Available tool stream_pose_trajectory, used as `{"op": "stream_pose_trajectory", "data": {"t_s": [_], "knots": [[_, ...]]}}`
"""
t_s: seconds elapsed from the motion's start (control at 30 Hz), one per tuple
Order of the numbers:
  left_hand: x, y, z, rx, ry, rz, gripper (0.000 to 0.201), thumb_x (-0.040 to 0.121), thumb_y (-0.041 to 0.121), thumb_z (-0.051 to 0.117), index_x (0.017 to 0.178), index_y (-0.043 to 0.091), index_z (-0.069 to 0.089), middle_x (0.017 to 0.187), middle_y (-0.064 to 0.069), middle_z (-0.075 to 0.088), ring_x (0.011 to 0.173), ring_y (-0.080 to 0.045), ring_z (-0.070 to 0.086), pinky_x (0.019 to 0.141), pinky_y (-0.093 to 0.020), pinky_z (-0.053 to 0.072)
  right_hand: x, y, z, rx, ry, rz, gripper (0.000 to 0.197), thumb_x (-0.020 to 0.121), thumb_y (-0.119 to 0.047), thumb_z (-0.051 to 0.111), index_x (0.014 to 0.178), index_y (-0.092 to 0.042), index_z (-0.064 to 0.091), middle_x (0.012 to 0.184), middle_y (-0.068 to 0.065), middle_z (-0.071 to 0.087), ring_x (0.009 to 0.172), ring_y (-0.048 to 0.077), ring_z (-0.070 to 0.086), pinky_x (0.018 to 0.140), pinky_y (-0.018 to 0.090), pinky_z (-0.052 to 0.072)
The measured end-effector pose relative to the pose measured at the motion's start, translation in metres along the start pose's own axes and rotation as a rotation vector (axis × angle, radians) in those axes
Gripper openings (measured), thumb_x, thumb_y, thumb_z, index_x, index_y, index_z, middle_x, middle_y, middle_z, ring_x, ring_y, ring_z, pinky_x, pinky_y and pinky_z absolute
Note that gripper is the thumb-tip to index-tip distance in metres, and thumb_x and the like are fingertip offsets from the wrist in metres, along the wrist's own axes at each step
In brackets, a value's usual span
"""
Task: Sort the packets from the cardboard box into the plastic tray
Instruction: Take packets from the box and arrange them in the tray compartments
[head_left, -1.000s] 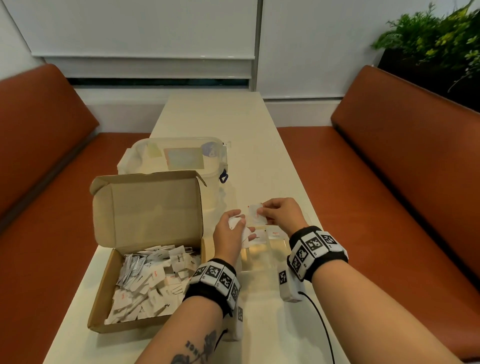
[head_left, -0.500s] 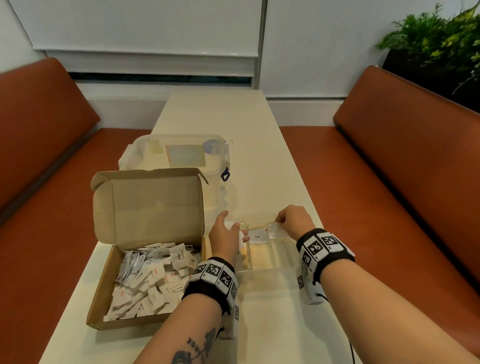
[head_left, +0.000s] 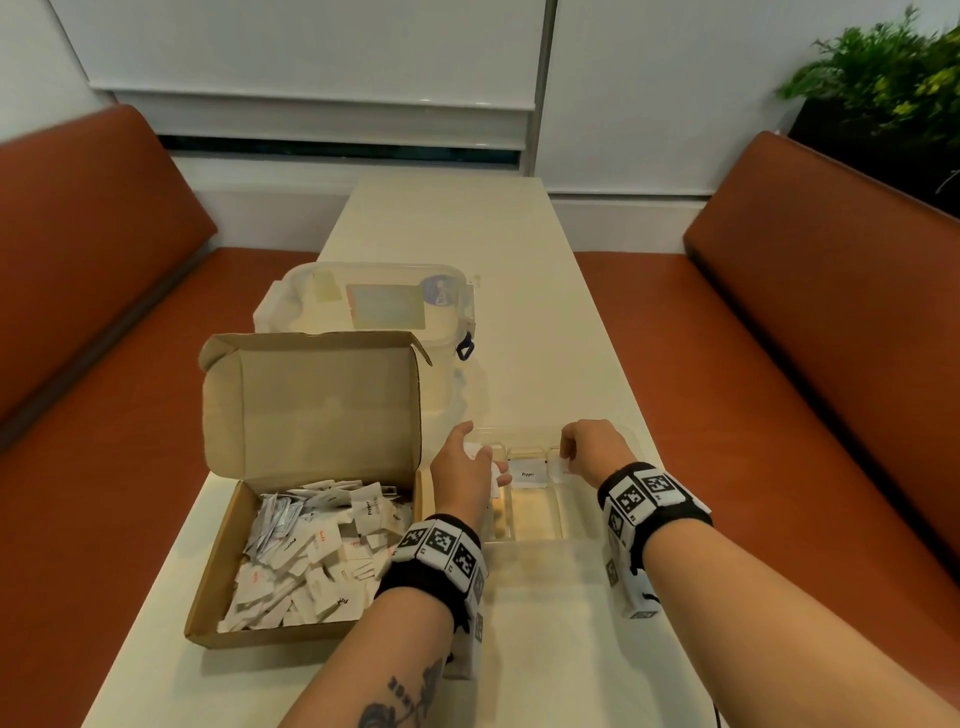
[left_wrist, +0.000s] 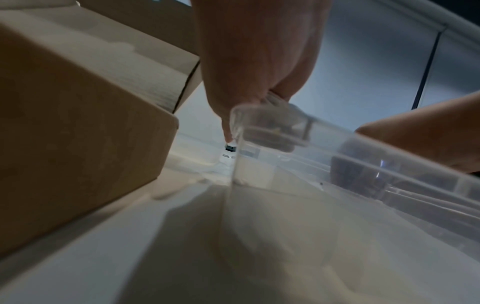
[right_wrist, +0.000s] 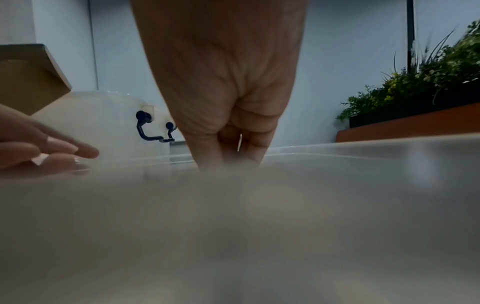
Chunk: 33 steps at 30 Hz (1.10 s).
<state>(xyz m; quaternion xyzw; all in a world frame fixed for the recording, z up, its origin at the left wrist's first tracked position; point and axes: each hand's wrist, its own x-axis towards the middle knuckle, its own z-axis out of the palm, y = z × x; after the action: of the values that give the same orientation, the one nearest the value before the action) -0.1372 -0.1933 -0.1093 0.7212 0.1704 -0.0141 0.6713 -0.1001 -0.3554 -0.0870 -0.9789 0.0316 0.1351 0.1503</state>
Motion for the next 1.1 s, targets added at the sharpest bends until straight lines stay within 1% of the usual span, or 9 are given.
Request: {"op": "stream_pose_trajectory", "data": {"t_s": [0.23, 0.4, 0.6, 0.73, 0.83, 0.9, 1.0, 1.03, 1.1], "knots": [[0.001, 0.001, 0.001, -0.016, 0.000, -0.010, 0.042, 0.095, 0.001, 0.049, 0.134, 0.015, 0.048, 0.077, 0.005, 0.055, 0.058, -0.010, 0.065, 0.068, -0.036, 0.059, -0.001, 0.004, 0.006, -0.003, 0.064, -0.060, 0.022, 0.082, 0.011, 0.048, 0.088, -0.009, 0.056, 0.103, 0.015, 0.063, 0.080, 0.021, 0.051, 0.069, 0.026, 0.041], [0.000, 0.001, 0.001, -0.006, -0.003, -0.016, 0.042, 0.095, 0.000, 0.047, 0.134, 0.015, 0.048, 0.076, 0.005, 0.055, 0.060, -0.013, 0.065, 0.071, -0.041, 0.060, 0.001, 0.007, 0.008, 0.041, 0.095, -0.055, 0.023, 0.081, 0.011, 0.049, 0.083, -0.011, 0.055, 0.097, 0.014, 0.064, 0.077, 0.021, 0.051, 0.066, 0.025, 0.041], [0.001, 0.002, -0.001, 0.007, -0.012, -0.019, 0.042, 0.095, 0.003, 0.049, 0.134, 0.018, 0.047, 0.080, 0.001, 0.060, 0.057, -0.008, 0.066, 0.058, -0.023, 0.057, 0.000, 0.008, 0.010, 0.064, 0.124, -0.052, 0.025, 0.079, 0.012, 0.046, 0.091, -0.003, 0.062, 0.095, 0.014, 0.065, 0.077, 0.022, 0.052, 0.067, 0.026, 0.041], [0.000, 0.002, 0.001, -0.001, -0.005, 0.000, 0.041, 0.095, 0.002, 0.049, 0.133, 0.016, 0.048, 0.085, 0.008, 0.052, 0.057, -0.005, 0.066, 0.066, -0.032, 0.060, -0.001, 0.007, 0.009, 0.025, 0.123, -0.066, 0.023, 0.079, 0.012, 0.046, 0.085, -0.009, 0.054, 0.095, 0.014, 0.064, 0.076, 0.022, 0.051, 0.065, 0.026, 0.039], [-0.002, 0.003, 0.000, -0.020, -0.003, -0.008, 0.045, 0.093, 0.005, 0.053, 0.136, 0.019, 0.045, 0.107, -0.006, 0.059, 0.070, -0.014, 0.068, 0.071, -0.041, 0.060, -0.003, 0.006, 0.008, -0.020, 0.141, -0.080, 0.023, 0.080, 0.010, 0.048, 0.086, -0.012, 0.047, 0.099, 0.014, 0.061, 0.078, 0.021, 0.046, 0.066, 0.027, 0.036], [-0.002, 0.004, -0.001, -0.026, 0.014, 0.010, 0.052, 0.091, 0.010, 0.057, 0.138, 0.024, 0.041, 0.121, -0.008, 0.056, 0.076, -0.021, 0.067, 0.063, -0.037, 0.059, -0.003, 0.003, 0.005, 0.010, 0.176, -0.095, 0.015, 0.083, 0.002, 0.054, 0.092, -0.010, 0.053, 0.100, 0.011, 0.060, 0.080, 0.020, 0.048, 0.067, 0.026, 0.035], [-0.004, 0.006, 0.002, -0.006, 0.092, 0.127, 0.054, 0.087, 0.016, 0.065, 0.136, 0.023, 0.044, 0.113, 0.004, 0.054, 0.079, -0.003, 0.058, 0.058, -0.009, 0.047, -0.008, -0.012, -0.003, 0.140, 0.233, -0.144, 0.013, 0.088, -0.019, 0.061, 0.097, -0.009, 0.060, 0.092, 0.005, 0.061, 0.081, 0.019, 0.054, 0.068, 0.026, 0.038], [-0.005, 0.008, 0.004, -0.021, 0.110, 0.163, 0.048, 0.088, 0.017, 0.066, 0.132, 0.020, 0.047, 0.107, 0.005, 0.056, 0.079, 0.002, 0.057, 0.058, -0.005, 0.043, -0.011, -0.019, -0.007, 0.211, 0.239, -0.162, 0.014, 0.089, -0.022, 0.061, 0.096, -0.010, 0.063, 0.087, 0.003, 0.061, 0.078, 0.017, 0.054, 0.068, 0.026, 0.040], [-0.005, 0.013, 0.010, -0.049, 0.118, 0.185, 0.030, 0.091, 0.019, 0.062, 0.119, 0.018, 0.053, 0.100, 0.004, 0.059, 0.083, 0.000, 0.059, 0.061, -0.008, 0.041, -0.018, -0.033, -0.013, 0.386, 0.213, -0.197, 0.016, 0.090, -0.024, 0.059, 0.092, -0.010, 0.066, 0.079, 0.001, 0.063, 0.071, 0.015, 0.055, 0.065, 0.024, 0.043]]}}
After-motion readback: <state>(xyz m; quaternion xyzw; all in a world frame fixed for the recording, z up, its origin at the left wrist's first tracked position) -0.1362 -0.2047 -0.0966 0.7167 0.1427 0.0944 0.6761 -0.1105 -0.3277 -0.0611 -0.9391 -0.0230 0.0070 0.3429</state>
